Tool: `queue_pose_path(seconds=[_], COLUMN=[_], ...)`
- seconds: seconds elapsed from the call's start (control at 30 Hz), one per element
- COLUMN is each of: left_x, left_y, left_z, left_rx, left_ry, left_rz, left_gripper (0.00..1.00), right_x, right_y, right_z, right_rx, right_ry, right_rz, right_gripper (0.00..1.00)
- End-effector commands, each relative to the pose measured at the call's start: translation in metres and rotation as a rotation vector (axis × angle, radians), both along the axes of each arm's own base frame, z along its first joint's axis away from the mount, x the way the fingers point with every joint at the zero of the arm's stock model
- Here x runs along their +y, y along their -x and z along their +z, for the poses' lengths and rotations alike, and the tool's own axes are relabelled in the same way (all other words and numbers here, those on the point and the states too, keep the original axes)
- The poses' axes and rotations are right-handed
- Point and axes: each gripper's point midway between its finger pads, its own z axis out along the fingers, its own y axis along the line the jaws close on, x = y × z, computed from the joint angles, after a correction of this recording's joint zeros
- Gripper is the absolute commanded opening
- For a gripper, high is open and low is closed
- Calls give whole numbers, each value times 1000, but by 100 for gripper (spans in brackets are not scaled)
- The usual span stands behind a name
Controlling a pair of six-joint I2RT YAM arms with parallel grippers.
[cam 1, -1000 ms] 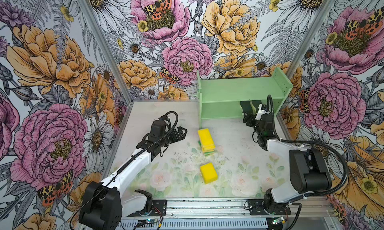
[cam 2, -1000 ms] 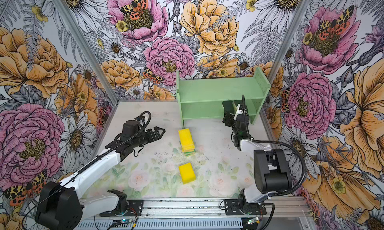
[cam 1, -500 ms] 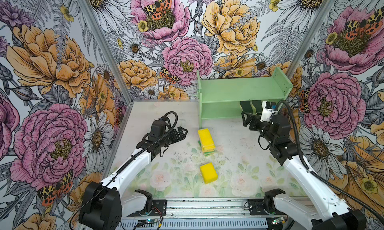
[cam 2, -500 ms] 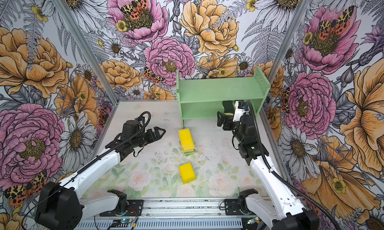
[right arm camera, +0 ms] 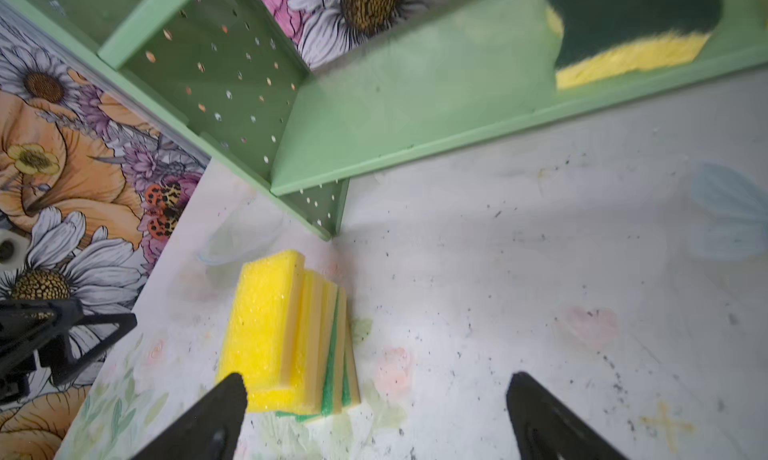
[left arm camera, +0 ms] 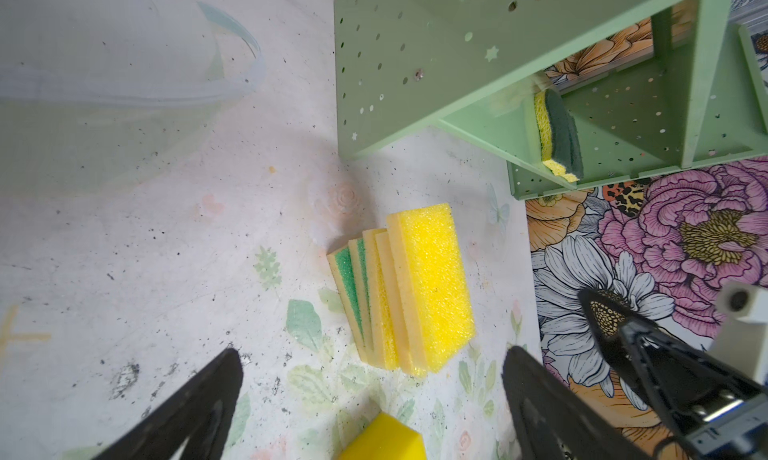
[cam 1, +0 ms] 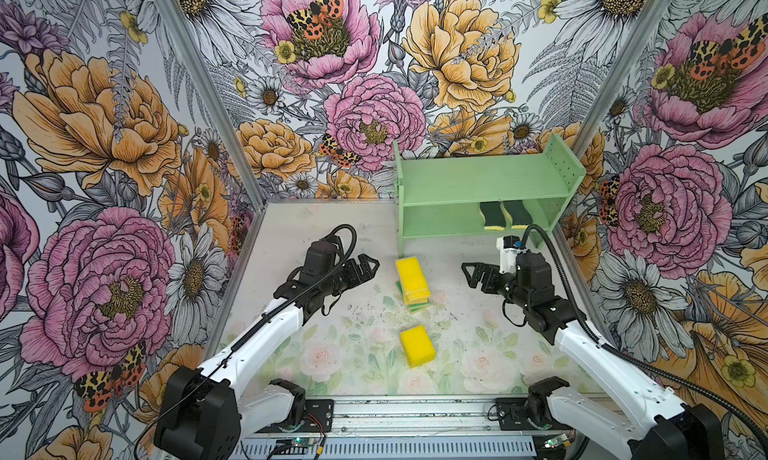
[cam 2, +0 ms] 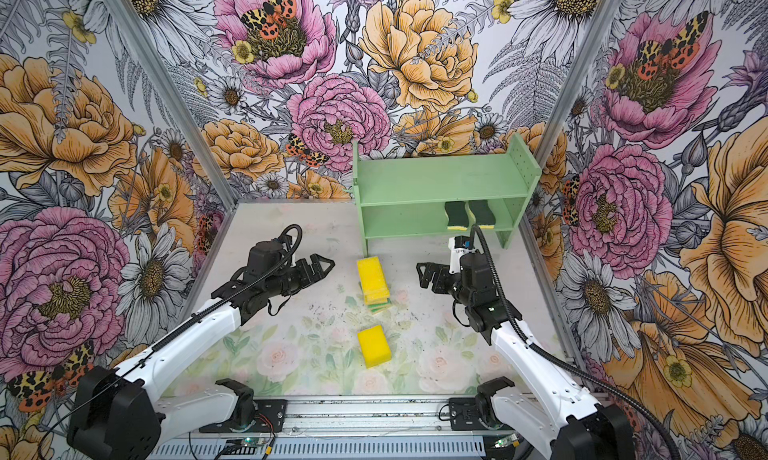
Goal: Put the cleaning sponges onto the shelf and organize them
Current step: 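Withdraw the right gripper from the shelf back toward the sponge stack, then lower the right gripper over the loose yellow sponge on the table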
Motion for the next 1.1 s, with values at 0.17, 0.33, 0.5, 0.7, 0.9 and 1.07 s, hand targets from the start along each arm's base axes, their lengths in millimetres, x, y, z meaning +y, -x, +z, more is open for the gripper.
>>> queue_pose_path(seconds=[0.17, 0.33, 0.5, 0.7, 0.9, 1.07], left_x=[-5, -8, -4, -3, 2, 16], left_y=[3, 3, 1, 2, 5, 9], left_z=[1, 0, -2, -9, -14, -17], left_rx=[14, 19, 18, 29, 22, 11], left_ry=[0, 0, -9, -15, 26, 92], left_rz=[59, 63, 84, 83, 66, 73], left_gripper=[99, 99, 99, 99, 99, 99], right_x=[44, 68, 83, 86, 98, 118], right_y=[11, 17, 24, 23, 22, 17], right_z=[-31, -44, -40, -21, -11, -5], right_rx=[38, 57, 35, -18, -40, -50], right_ry=[88, 136, 136, 131, 138, 156], right_rz=[162, 237, 281, 248, 230, 215], right_gripper=[100, 100, 100, 100, 100, 100])
